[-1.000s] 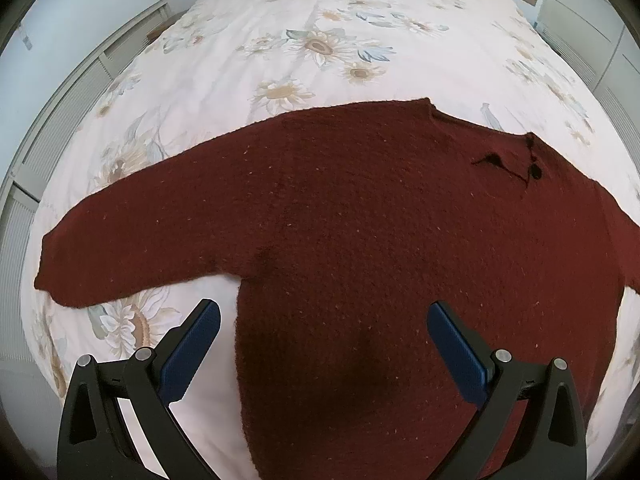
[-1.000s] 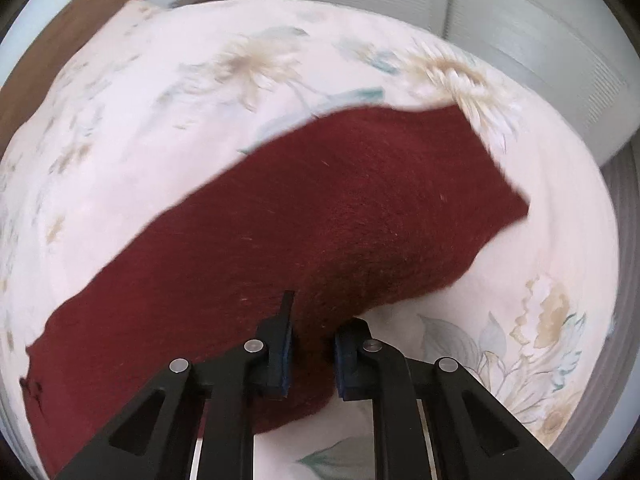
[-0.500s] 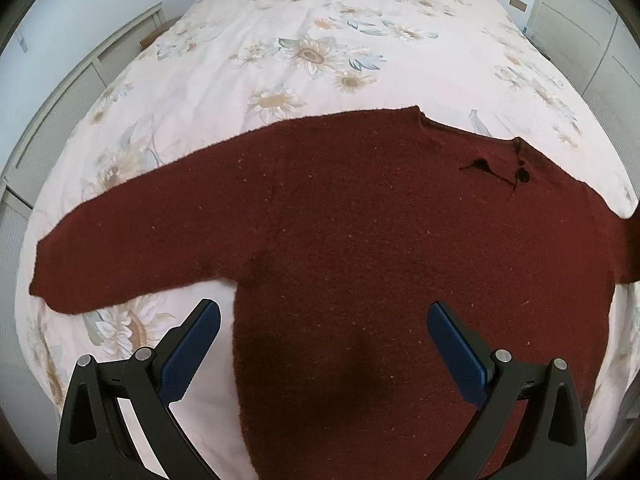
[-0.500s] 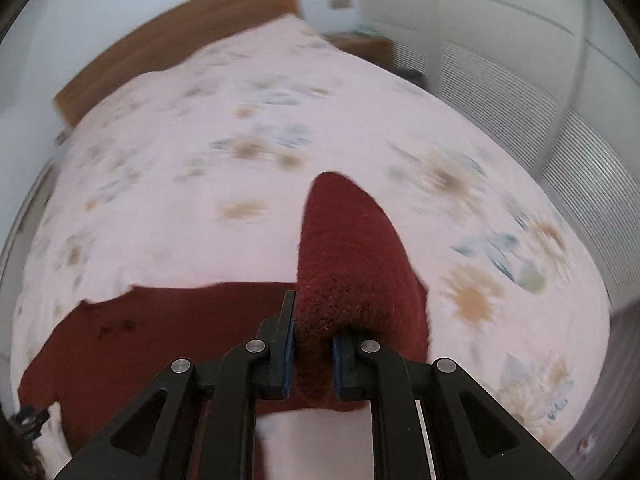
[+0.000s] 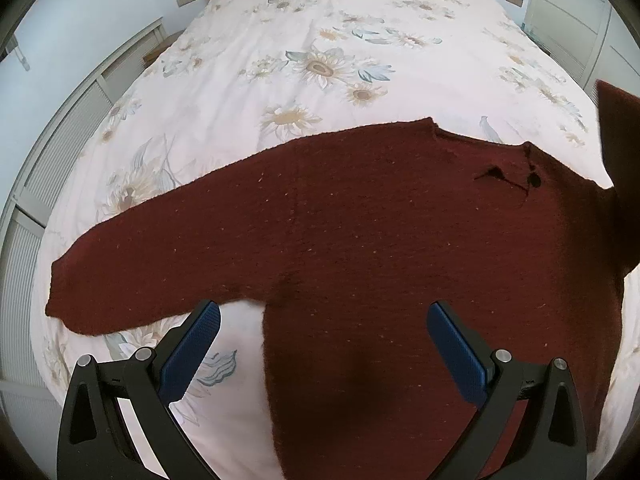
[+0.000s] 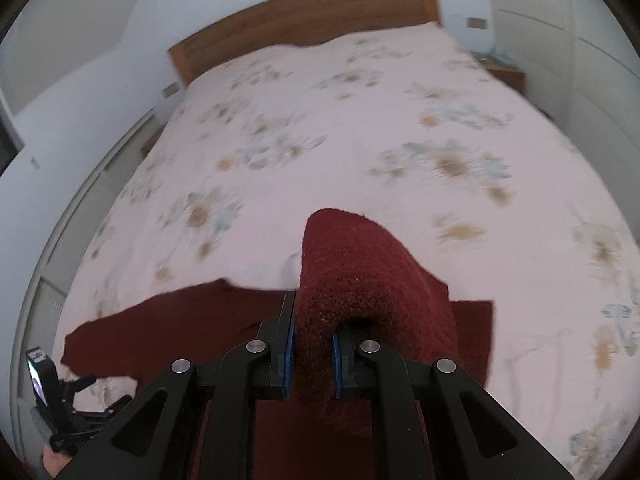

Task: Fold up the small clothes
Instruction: 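Fold the held sleeve across the sweater body and open the right tool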

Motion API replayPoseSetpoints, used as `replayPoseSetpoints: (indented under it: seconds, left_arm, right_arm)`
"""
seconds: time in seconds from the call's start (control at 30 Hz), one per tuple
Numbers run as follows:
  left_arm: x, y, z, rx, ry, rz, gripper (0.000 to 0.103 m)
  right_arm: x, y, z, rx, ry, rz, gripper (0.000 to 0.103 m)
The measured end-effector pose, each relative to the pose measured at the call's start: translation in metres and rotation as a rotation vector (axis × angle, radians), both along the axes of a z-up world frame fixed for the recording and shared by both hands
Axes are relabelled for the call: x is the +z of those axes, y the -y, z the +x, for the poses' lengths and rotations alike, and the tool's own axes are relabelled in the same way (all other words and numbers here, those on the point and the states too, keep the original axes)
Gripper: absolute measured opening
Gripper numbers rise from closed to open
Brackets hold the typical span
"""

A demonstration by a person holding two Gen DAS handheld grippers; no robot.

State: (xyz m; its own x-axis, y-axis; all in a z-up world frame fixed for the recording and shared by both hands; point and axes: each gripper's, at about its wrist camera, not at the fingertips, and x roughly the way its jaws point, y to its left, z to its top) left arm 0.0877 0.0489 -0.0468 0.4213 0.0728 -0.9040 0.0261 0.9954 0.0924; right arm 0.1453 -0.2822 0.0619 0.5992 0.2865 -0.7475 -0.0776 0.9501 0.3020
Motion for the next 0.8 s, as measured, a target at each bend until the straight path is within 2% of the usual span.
replayPoseSetpoints:
  seconds: [0.17,0.33,0.5,0.6,0.63,0.67,0.73,0.8]
  left_arm:
    - [-0.006,-0.008,0.001,0.008,-0.003,0.005,0.102]
    - [-0.014,-0.015,0.001,0.017,-0.022,0.010,0.102]
    - [-0.019,-0.020,-0.001,0.021,-0.036,0.003,0.102]
    - [-0.020,-0.020,-0.002,0.015,-0.036,-0.011,0.102]
    - [-0.021,-0.020,-0.002,0.013,-0.040,-0.016,0.102]
    - [-0.021,-0.020,-0.002,0.012,-0.042,-0.016,0.102]
    - [-0.022,-0.019,-0.003,0.010,-0.045,-0.011,0.102]
    - [-0.024,-0.019,-0.003,0.010,-0.052,-0.007,0.102]
  right_arm:
    - [-0.050,-0.052,0.007,0.074,-0.086,-0.010,0.014]
    - [-0.124,-0.088,0.005,0.126,-0.222,-0.019,0.014]
    - [-0.158,-0.107,-0.006,0.171,-0.274,-0.055,0.018]
    - [-0.169,-0.116,-0.009,0.189,-0.293,-0.106,0.030]
    - [-0.170,-0.117,-0.011,0.192,-0.289,-0.127,0.040]
    - [-0.168,-0.118,-0.012,0.195,-0.282,-0.138,0.058]
    - [-0.162,-0.118,-0.014,0.210,-0.268,-0.150,0.076]
    - [-0.153,-0.115,-0.018,0.224,-0.257,-0.159,0.078]
